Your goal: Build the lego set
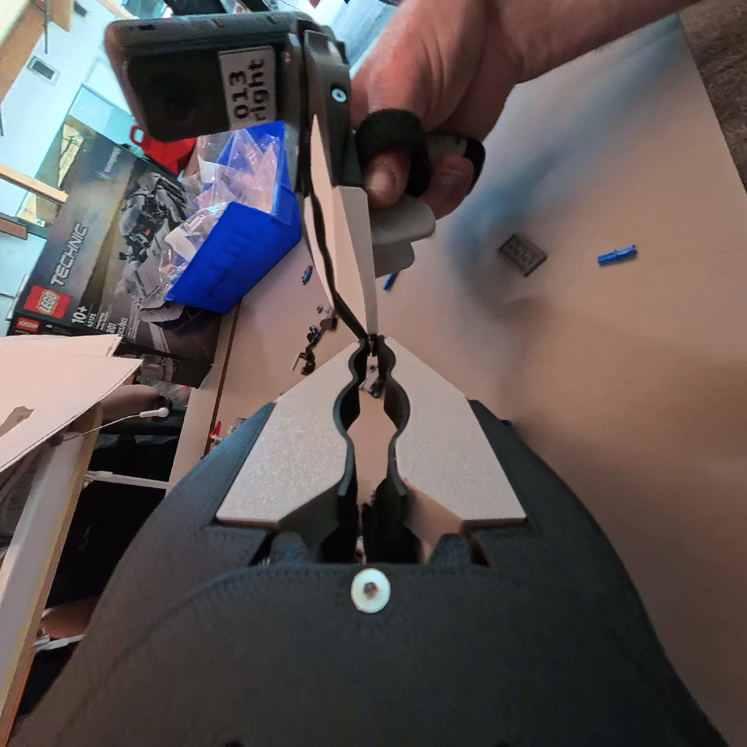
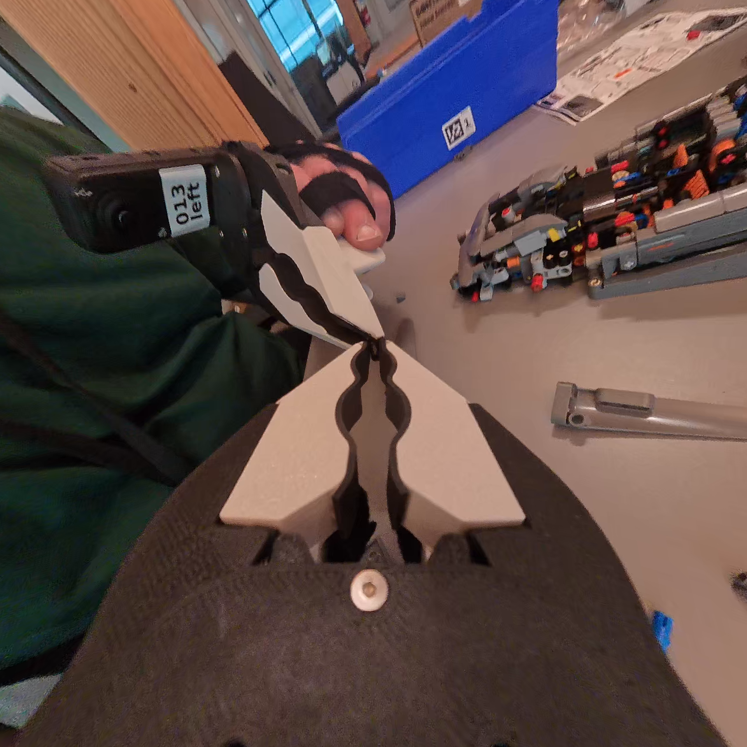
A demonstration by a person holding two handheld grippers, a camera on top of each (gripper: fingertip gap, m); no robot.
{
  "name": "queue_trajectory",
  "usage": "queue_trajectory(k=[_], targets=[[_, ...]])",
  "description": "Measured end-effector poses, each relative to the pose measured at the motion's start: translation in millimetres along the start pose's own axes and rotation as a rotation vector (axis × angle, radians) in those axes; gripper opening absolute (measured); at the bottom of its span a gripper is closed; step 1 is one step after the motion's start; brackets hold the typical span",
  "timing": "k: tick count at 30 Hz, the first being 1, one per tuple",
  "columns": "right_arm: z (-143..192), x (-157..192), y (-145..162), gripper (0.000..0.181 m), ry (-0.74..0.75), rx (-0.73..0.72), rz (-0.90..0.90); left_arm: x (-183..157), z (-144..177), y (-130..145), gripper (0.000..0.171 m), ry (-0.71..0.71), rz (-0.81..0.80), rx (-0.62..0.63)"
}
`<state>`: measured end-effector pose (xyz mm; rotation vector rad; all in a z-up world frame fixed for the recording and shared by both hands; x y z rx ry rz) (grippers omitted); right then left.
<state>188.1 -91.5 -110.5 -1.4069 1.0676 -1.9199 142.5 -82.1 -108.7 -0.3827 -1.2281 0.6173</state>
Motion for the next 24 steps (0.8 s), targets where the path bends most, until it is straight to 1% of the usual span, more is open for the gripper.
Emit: queue_trajectory(k=[3,8,11,15,20,24], targets=[[1.9,-0.6,-4.4,0.013,0.008,-0.06,-0.014,8.5,2.3,-2.8,0.003,-0.055,0.011,-0.02],[-1.3,1.8,-4.7,0.0,0.001,-0.102,-0.013,12.5,5.0,-6.0,0.003,-0.094,-0.017,-0.036],[-1.0,3.5,-6.2,0.003,-0.046,-0.148,-0.039,14.6,6.7,-7.3,0.003,-0.095,-0.011,-0.046],[0.0,4.9,-9.2,0.007,-0.072,-0.189,-0.05,14.0,6.7,-6.0,0.003,-0.1,-0.019,-0.045],[-0.7,5.7,-11.3,0.003,-0.066,-0.192,-0.043,13.7,6.9,-6.1,0.003,-0.099,-0.018,-0.053],[-0.2,6.0,-12.3,0.003,-0.076,-0.21,-0.052,14.6,7.2,-7.0,0.003,-0.103,-0.017,-0.06]])
Point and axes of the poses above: each gripper's, where its closed fingertips meet, z back along the fingers, y out of its underside, x = y × z across the jaws, the point moved 3 cm from there along z, back along the fingers, and after that the axes turned 9 degrees about -y, right-handed, at the moved point
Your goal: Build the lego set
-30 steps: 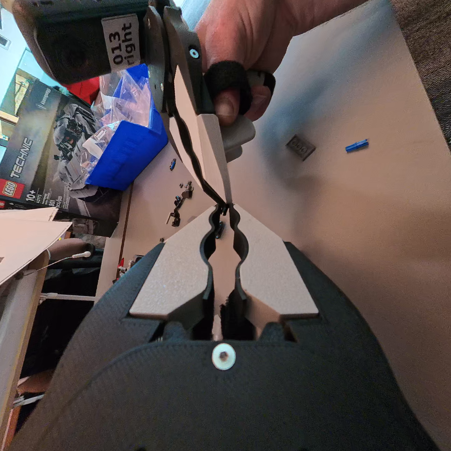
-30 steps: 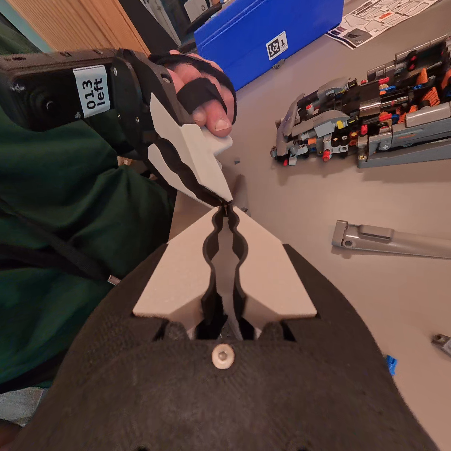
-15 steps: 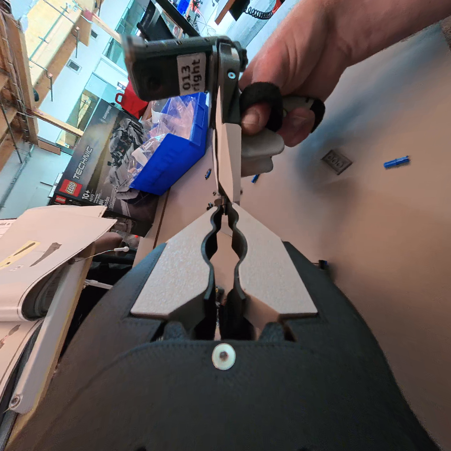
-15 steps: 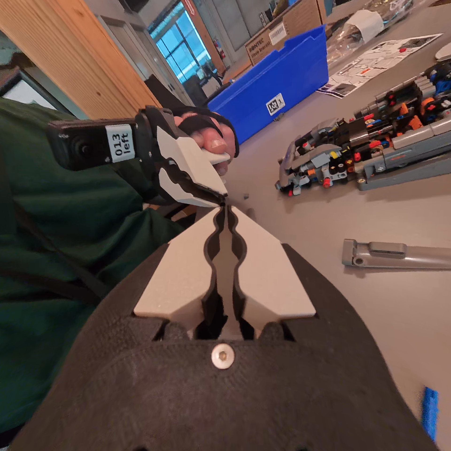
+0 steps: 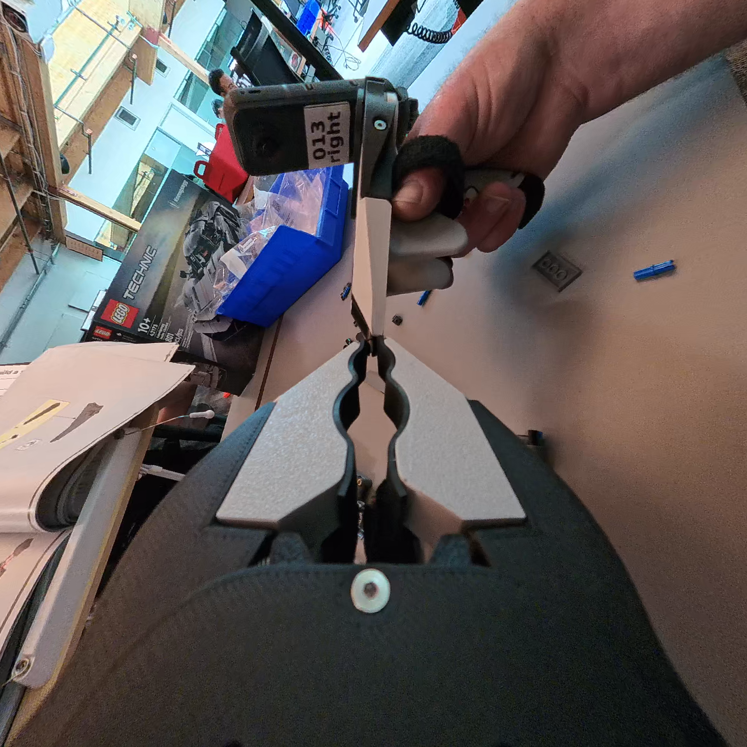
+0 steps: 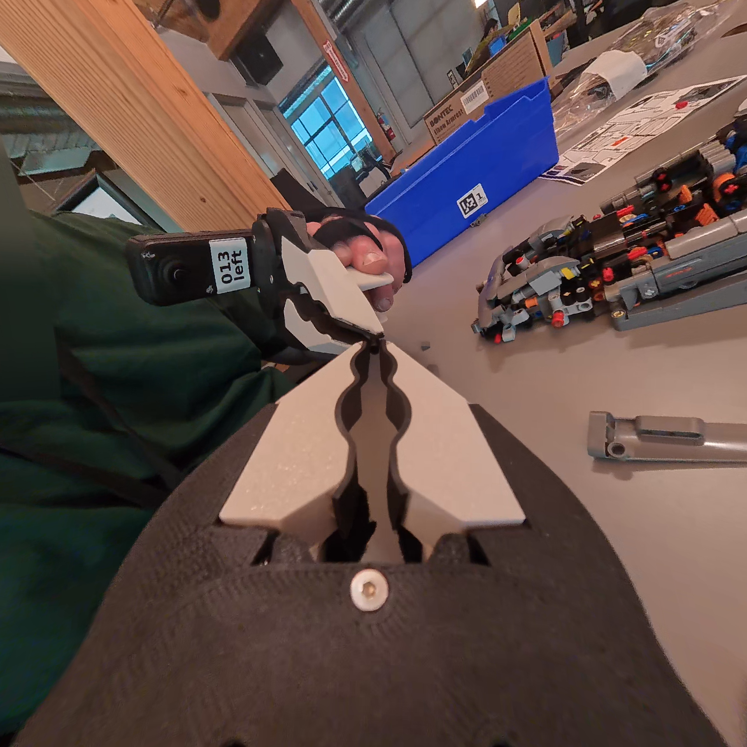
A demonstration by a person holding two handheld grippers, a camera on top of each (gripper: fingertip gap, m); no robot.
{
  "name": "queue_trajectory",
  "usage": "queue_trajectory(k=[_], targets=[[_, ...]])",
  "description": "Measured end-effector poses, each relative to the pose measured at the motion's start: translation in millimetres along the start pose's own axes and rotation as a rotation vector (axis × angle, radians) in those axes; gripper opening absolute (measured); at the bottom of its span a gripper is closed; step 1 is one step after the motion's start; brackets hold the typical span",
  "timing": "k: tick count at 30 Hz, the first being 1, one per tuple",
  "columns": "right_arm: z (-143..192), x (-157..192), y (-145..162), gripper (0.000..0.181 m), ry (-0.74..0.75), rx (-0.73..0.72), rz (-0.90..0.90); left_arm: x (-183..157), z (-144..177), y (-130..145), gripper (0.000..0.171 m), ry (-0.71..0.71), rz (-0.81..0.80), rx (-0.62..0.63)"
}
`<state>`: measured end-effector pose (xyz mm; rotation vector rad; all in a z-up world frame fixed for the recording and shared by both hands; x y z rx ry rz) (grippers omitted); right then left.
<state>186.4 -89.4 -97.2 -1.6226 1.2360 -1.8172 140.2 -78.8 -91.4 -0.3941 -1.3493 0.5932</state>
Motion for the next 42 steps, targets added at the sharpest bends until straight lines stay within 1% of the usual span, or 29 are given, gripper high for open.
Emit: queue_trajectory(k=[8,12,16,18,20,24,27,30,34,36,38,40,42], targets=[[-0.2,2.5,-3.0,0.005,-0.033,-0.053,-0.026,1.5,0.5,-2.3,0.003,-0.023,-0.015,-0.008],[0.0,2.9,-3.2,0.003,-0.042,-0.063,-0.036,1.9,0.9,-3.5,0.003,-0.033,-0.023,-0.01],[0.5,3.1,-3.3,0.002,-0.008,-0.052,-0.002,1.8,-0.2,-3.2,0.003,-0.036,-0.023,-0.01],[2.0,3.5,-2.9,0.002,0.017,-0.04,0.022,1.0,-1.0,-2.7,0.004,-0.011,0.004,-0.004],[6.0,4.0,-3.4,0.002,0.045,-0.046,0.03,-1.1,-0.3,1.0,0.013,0.041,0.038,0.022],[19.8,1.7,7.0,0.002,0.176,0.026,0.072,-16.3,4.4,19.4,0.041,0.268,0.215,0.135],[24.9,-1.8,18.6,0.002,0.268,0.107,0.101,-27.2,7.7,36.8,0.05,0.375,0.288,0.24],[20.2,-2.2,24.8,0.002,0.271,0.128,0.114,-40.9,10.9,51.2,0.05,0.465,0.326,0.333],[13.3,-7.3,32.9,0.002,0.278,0.165,0.125,-58.9,13.4,63.0,0.049,0.568,0.358,0.42],[10.6,-7.6,33.8,0.002,0.269,0.166,0.126,-67.1,15.2,68.3,0.039,0.623,0.374,0.456],[9.3,-8.2,35.5,0.002,0.268,0.177,0.13,-68.4,14.3,66.9,0.033,0.643,0.405,0.441],[8.6,-8.4,37.2,0.002,0.267,0.184,0.13,-69.8,14.1,67.0,0.024,0.663,0.424,0.441],[8.5,-8.8,38.9,0.002,0.269,0.192,0.132,-69.5,13.3,67.5,0.023,0.663,0.437,0.44]])
Point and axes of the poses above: each gripper's, where its closed fingertips meet, z back along the fingers, y out of its underside, x = y × z across the jaws, the point moved 3 cm from there along z, back along the fingers, and after that the axes turned 9 degrees about -y, right-handed, at the moved point
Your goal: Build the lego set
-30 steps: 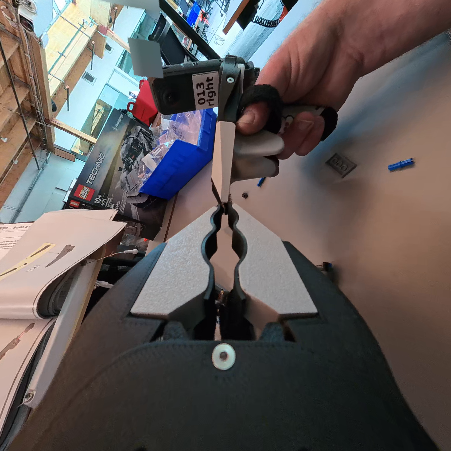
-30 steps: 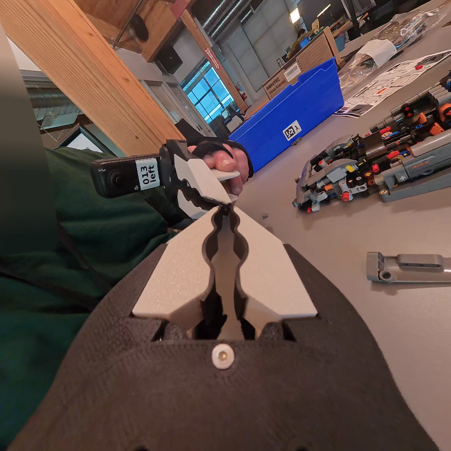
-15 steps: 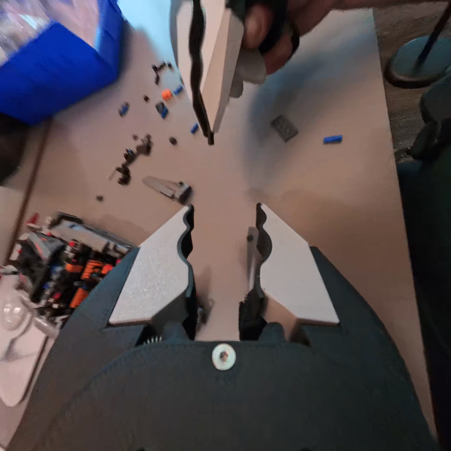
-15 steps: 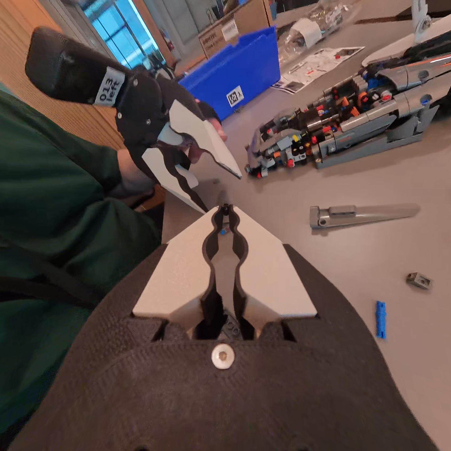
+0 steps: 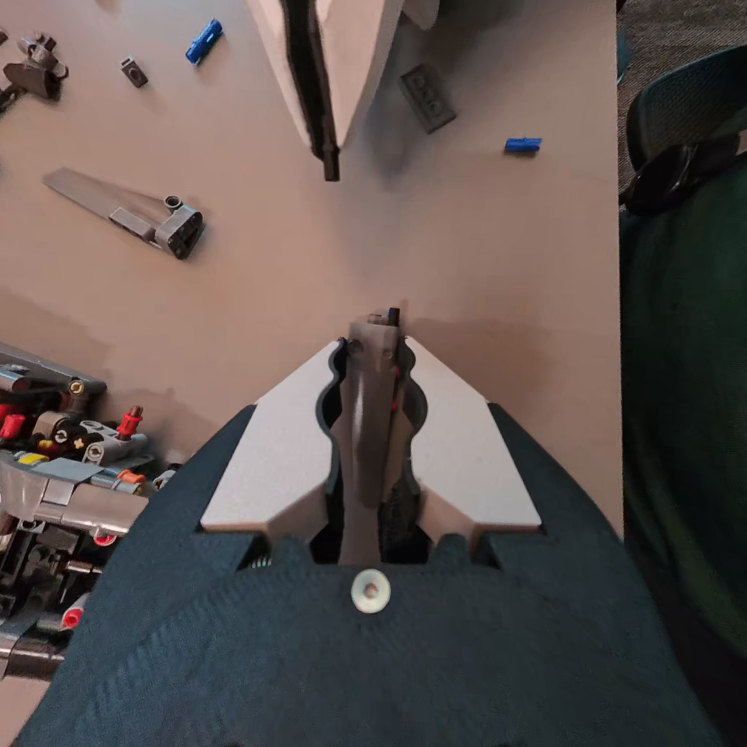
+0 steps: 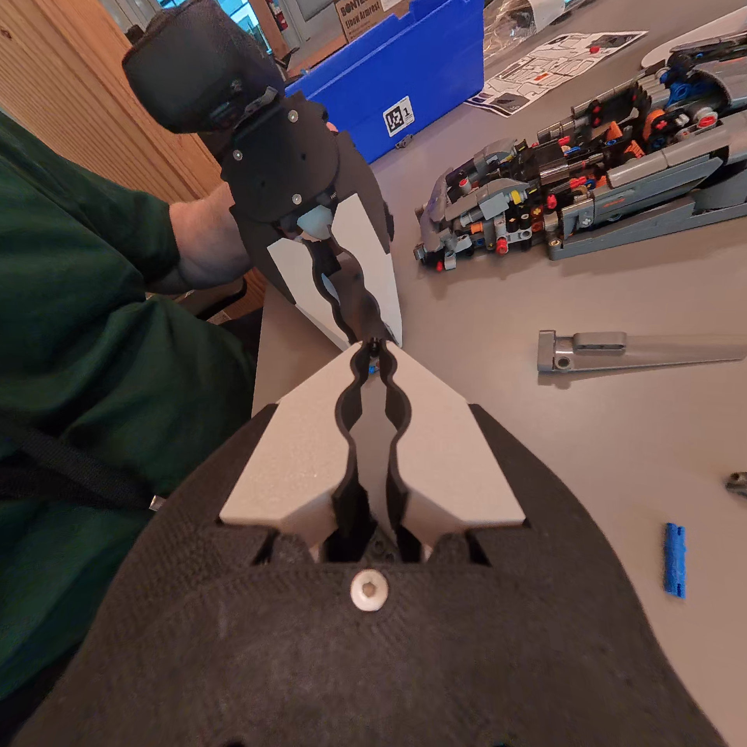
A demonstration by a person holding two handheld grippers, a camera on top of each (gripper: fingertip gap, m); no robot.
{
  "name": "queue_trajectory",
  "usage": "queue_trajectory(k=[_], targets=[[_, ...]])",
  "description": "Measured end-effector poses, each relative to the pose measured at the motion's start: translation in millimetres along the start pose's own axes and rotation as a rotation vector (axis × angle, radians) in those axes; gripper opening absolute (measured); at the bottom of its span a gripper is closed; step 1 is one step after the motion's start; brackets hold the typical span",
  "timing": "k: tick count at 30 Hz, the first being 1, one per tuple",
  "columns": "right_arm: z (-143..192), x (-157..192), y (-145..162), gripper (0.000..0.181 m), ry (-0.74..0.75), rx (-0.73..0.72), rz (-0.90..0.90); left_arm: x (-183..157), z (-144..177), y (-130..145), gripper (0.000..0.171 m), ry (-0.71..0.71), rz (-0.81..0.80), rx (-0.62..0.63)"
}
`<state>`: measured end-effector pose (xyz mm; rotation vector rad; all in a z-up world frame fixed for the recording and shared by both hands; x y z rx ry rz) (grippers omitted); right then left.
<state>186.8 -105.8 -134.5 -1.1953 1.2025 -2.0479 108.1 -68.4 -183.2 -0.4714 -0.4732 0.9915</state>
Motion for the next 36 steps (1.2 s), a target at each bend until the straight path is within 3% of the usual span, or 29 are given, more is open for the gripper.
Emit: queue_trajectory(k=[4,10,15,28,36], targets=[[-2.5,0.1,1.2,0.002,0.027,0.015,0.029,0.3,-1.4,-2.1,0.023,-0.026,0.025,-0.041],[-14.1,2.5,0.0,0.002,0.077,0.034,0.096,0.5,14.1,-21.2,0.023,-0.109,0.056,-0.251],[-22.1,4.6,-1.9,0.002,0.1,0.035,0.118,6.5,23.5,-27.0,0.022,-0.195,0.051,-0.33],[-26.4,1.1,-4.7,0.002,0.223,0.083,0.175,7.6,24.4,-29.9,0.022,-0.322,-0.057,-0.329],[-22.5,5.8,-12.9,0.002,0.166,-0.059,0.158,9.1,36.1,-37.2,0.022,-0.345,-0.042,-0.409]])
Point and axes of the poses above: each gripper's, where its closed fingertips meet, z back along the fingers, y out of its underside, x = y × z across the jaws, the point moved 3 cm from there along z, back along the fingers, and after that the axes turned 9 degrees about -y, right-handed, at the moved point
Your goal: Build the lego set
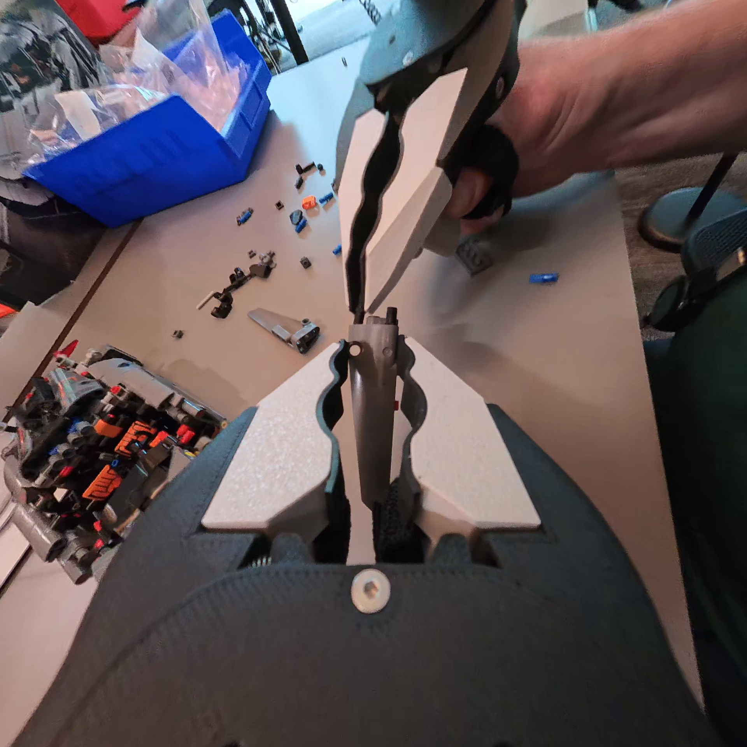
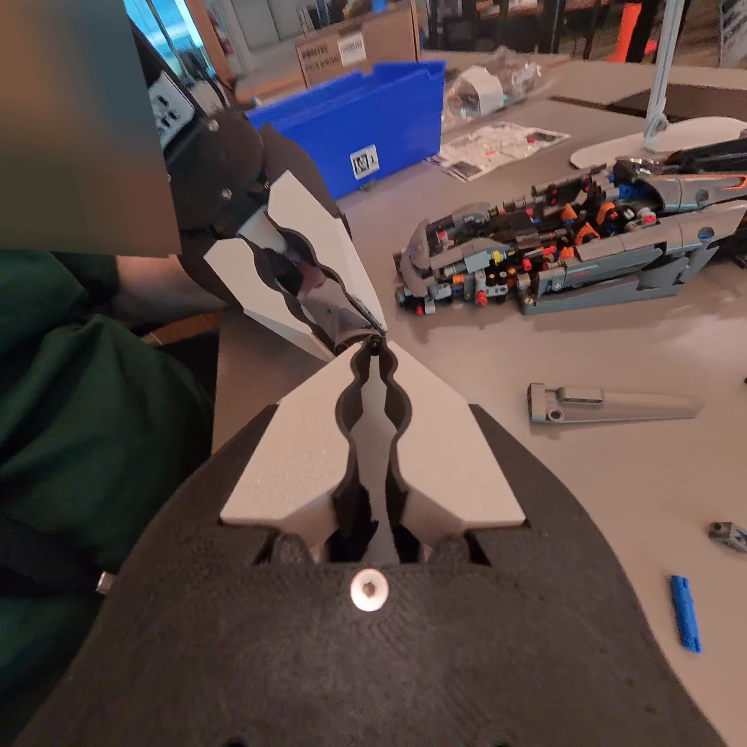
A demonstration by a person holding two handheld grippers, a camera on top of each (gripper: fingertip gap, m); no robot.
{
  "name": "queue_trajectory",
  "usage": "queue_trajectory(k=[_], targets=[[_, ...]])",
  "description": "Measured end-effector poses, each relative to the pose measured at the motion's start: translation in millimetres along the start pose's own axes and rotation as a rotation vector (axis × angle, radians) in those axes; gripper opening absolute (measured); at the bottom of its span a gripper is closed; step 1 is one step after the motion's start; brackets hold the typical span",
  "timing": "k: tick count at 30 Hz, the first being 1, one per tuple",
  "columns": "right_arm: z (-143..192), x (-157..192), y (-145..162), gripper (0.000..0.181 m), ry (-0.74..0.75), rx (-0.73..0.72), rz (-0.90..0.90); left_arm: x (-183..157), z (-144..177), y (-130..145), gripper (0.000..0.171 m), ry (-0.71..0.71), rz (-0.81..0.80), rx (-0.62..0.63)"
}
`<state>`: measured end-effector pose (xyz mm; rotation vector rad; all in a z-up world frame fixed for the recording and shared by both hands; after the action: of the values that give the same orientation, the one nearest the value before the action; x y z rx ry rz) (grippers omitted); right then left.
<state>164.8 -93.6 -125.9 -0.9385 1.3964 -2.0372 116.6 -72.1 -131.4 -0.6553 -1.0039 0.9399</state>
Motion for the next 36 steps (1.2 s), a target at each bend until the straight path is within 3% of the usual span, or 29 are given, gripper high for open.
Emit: queue_trajectory(k=[5,12,20,36], targets=[[4.4,4.6,-8.3,0.002,-0.037,-0.068,0.028,1.9,4.5,-9.1,0.022,-0.018,-0.015,-0.044],[3.5,5.0,-10.8,0.002,-0.044,-0.049,0.056,3.2,6.2,-9.9,0.022,-0.048,-0.071,-0.035],[5.3,7.4,-19.3,0.002,0.079,-0.03,0.165,8.1,7.7,-16.0,0.022,-0.063,-0.069,-0.058],[6.4,8.1,-18.1,0.002,-0.072,0.049,0.12,2.9,8.7,-18.0,0.021,-0.068,-0.163,-0.047]])
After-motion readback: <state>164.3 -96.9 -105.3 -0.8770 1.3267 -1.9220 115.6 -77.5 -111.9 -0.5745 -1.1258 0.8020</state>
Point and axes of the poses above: each gripper's, where its closed fingertips meet, z back along the fingers, y out of its underside, x = y × z across the jaws, the point moved 3 cm from there along z, back along the fingers, and after that the axes turned 9 degrees about -y, right-handed, at the moved point
